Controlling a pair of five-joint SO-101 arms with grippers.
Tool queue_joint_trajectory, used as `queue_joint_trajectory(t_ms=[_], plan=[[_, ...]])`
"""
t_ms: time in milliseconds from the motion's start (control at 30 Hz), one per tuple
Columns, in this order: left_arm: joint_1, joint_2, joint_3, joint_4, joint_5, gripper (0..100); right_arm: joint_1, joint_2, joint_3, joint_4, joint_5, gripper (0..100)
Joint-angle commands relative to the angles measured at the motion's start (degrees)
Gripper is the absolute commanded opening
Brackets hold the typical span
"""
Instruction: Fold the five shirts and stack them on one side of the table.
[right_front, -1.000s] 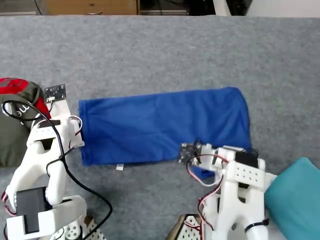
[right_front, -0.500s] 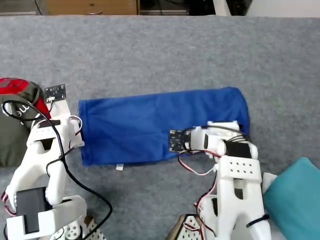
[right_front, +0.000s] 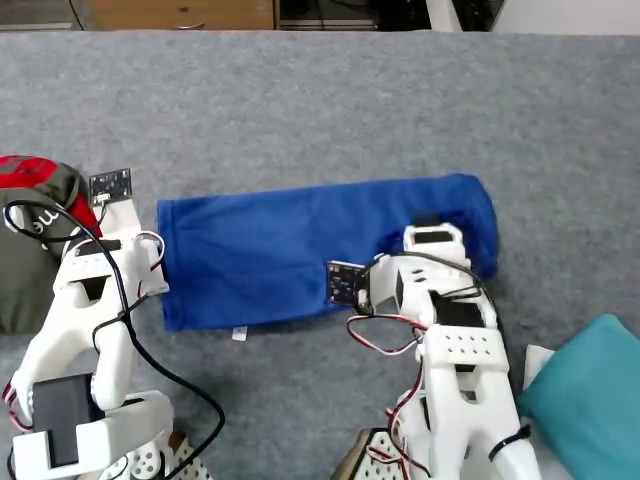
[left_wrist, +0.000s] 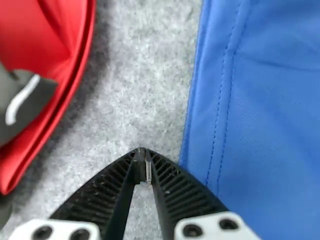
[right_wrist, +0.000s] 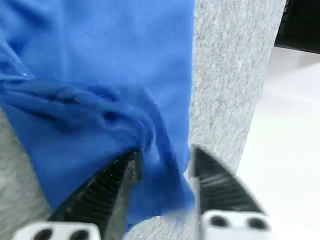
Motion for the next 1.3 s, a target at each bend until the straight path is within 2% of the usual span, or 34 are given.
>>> queue_joint_trajectory(t_ms=[0,200,267,367,433,500,600,700,800,867,1067,1267], plan=[[-0.2,0.1,-2.1,0.2,-0.6,2,2.4,0.1,-0.5,0.4,-0.7,30.9],[-0.2,0.1,-2.1,0.2,-0.6,2,5.0,0.1,-4.4,0.5,-3.6,24.9],[-0.2,0.1,-2.1,0.2,-0.6,2,6.0,0.1,-6.2,2.6,-5.4,17.1],[-0.2,0.1,-2.2,0.2,-0.6,2,7.3,0.1,-10.8,11.6,-9.2,0.0],[-0.2,0.1,-2.7,0.2,-0.5,2,8.3,0.1,-15.3,19.1,-12.3,3.0],[-0.2,0.0,-4.0,1.9,0.1,2,8.9,0.4,-21.1,25.1,-18.5,0.6],[0.3,-1.0,-9.9,11.2,5.7,2,9.0,5.1,-30.5,33.8,-26.5,0.5],[0.1,-1.5,-17.7,18.9,10.1,3,9.2,17.3,-41.5,39.3,-35.3,0.5],[0.4,-0.8,-23.8,24.4,12.4,14,12.2,33.6,-54.3,42.6,-44.1,0.5],[0.1,0.2,-25.5,25.1,13.8,22,14.7,44.0,-63.7,46.6,-47.8,0.5],[-2.0,9.8,-29.1,25.2,9.1,24,22.6,62.8,-84.9,52.6,-48.7,0.5],[-2.2,23.0,-36.3,25.4,3.8,24,26.8,69.7,-90.5,51.8,-49.3,0.5]])
